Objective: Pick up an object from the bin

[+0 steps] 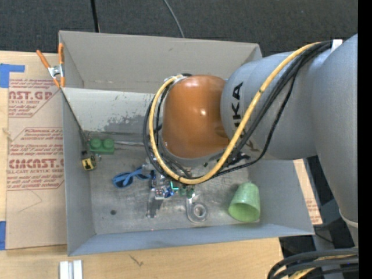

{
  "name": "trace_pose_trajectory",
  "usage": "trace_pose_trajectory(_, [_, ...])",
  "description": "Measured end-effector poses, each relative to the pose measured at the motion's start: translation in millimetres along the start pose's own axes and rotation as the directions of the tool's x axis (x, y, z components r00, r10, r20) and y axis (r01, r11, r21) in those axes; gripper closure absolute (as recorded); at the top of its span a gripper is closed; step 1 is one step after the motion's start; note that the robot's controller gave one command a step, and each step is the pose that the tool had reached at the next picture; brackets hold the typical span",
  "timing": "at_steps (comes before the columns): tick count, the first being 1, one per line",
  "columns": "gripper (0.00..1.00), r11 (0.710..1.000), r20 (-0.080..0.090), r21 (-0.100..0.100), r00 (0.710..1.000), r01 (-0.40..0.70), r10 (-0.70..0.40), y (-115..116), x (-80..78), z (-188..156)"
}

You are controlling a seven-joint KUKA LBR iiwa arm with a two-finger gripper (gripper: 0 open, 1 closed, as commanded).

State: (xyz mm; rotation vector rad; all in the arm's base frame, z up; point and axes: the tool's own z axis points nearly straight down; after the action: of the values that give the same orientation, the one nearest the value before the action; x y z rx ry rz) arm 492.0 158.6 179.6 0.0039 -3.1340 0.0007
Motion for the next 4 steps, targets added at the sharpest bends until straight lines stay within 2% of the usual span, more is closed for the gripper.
trace_pose_trajectory(1, [0.00,0.986,0.016,-0.002,0.986,0.167,-0.167,-5,-74.2,108])
trace_pose_trajectory(2, [0.00,0.977,0.012,0.001,0.977,0.214,-0.214,-9,-72.2,78])
trace_pose_trajectory(3, [0.00,0.980,0.008,-0.001,0.980,0.200,-0.200,-1,-53.0,71])
trace_pose_trajectory(4, [0.00,0.995,0.024,-0.006,0.995,0.099,-0.099,-12,-51.9,105])
